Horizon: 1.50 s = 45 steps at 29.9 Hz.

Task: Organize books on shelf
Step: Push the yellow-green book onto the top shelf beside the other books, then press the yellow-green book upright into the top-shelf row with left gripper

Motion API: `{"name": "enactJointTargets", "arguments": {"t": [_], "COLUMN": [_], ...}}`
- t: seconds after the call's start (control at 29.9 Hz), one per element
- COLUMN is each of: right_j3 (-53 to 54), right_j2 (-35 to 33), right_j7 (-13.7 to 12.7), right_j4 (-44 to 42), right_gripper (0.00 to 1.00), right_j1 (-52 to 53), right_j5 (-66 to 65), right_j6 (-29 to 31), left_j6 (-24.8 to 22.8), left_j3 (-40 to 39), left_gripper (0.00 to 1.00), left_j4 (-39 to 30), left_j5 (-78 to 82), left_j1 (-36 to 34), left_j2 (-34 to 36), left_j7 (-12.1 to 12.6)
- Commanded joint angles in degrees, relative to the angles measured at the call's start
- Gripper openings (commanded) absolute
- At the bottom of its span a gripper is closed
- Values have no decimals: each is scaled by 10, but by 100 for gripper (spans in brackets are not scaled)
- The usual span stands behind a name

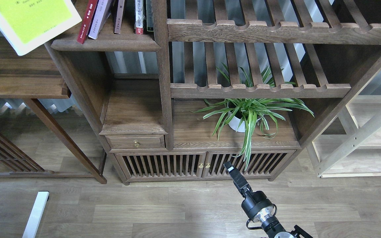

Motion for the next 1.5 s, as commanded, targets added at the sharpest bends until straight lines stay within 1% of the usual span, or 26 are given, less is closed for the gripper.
{"name": "enactJointTargets", "arguments": {"t": [0.0,0.13,0.27,0.6,0.64,0.94,1.04,1.17,1.37,1.47], "right_j3": [0,2,3,3,2,2,3,4,5,7], "right_j2": [0,0,0,0,0,0,0,0,0,0], "right_j7": [0,0,0,0,0,0,0,1,1,1], "right_j4": [1,3,9,10,11,17,18,18,18,18], "right_gripper": [99,99,99,99,99,99,99,99,99,99], "right_j1": [0,-1,-6,-12,-12,-13,-13,-13,-18,-19], "right_j5": [0,0,0,1,1,1,1,2,3,3], "right_j6": [1,2,8,12,12,12,12,12,12,12], "left_j6": [0,0,0,0,0,6,8,8,15,21], "left_j3": [30,62,79,129,135,188,206,236,274,303], "left_gripper": [0,0,0,0,0,0,0,0,0,0], "left_j4": [19,26,36,57,62,121,139,171,210,232], "left_j5": [1,3,37,60,63,82,83,86,87,86], "left_j1": [-34,-60,-79,-115,-118,-167,-181,-199,-221,-239], "left_j2": [9,11,11,10,10,11,11,10,5,3], "left_j7": [0,0,0,0,-3,-47,-66,-96,-129,-156]}}
